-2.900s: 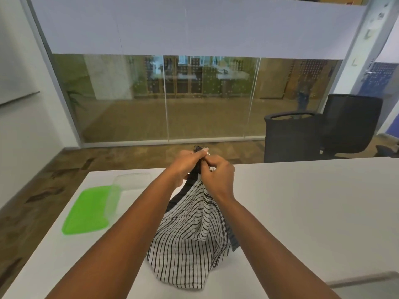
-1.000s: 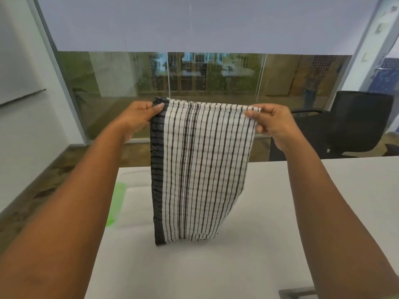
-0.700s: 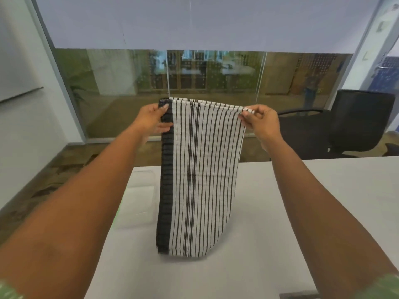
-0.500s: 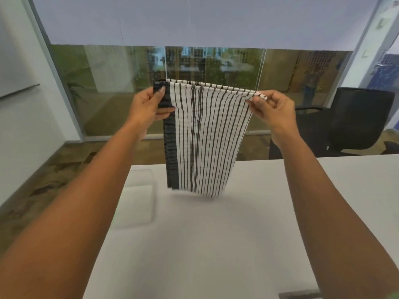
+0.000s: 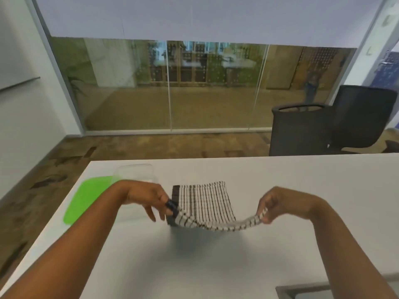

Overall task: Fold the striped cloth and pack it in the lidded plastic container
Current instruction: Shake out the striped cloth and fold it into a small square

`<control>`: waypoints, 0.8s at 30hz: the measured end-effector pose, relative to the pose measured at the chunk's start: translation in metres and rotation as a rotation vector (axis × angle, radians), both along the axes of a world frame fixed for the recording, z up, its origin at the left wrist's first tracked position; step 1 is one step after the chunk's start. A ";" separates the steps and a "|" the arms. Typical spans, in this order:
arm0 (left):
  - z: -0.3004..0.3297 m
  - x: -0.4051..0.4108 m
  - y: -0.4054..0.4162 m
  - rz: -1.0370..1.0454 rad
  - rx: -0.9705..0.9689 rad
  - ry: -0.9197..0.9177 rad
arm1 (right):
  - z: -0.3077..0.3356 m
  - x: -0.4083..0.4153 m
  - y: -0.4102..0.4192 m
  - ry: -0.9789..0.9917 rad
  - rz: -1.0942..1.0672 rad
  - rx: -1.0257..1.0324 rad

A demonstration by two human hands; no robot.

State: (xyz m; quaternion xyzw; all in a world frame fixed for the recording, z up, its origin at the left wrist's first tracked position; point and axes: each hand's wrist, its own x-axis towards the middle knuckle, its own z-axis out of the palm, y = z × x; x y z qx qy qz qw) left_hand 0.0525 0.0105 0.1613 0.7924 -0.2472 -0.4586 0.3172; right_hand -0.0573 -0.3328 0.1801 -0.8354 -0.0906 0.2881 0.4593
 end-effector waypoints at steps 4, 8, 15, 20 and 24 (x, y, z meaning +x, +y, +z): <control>-0.030 -0.019 -0.009 -0.163 0.200 0.114 | -0.031 -0.014 0.010 0.147 0.076 -0.036; -0.045 -0.023 -0.010 -0.108 0.175 0.211 | -0.049 -0.018 0.014 0.190 0.037 0.007; -0.070 -0.005 -0.008 0.322 -0.150 0.241 | -0.088 0.015 0.003 0.130 -0.433 0.265; -0.096 0.018 -0.023 0.711 -0.290 0.177 | -0.112 0.052 0.006 0.083 -0.751 0.395; -0.114 0.033 -0.037 0.936 -0.310 0.148 | -0.126 0.079 0.012 -0.028 -0.940 0.392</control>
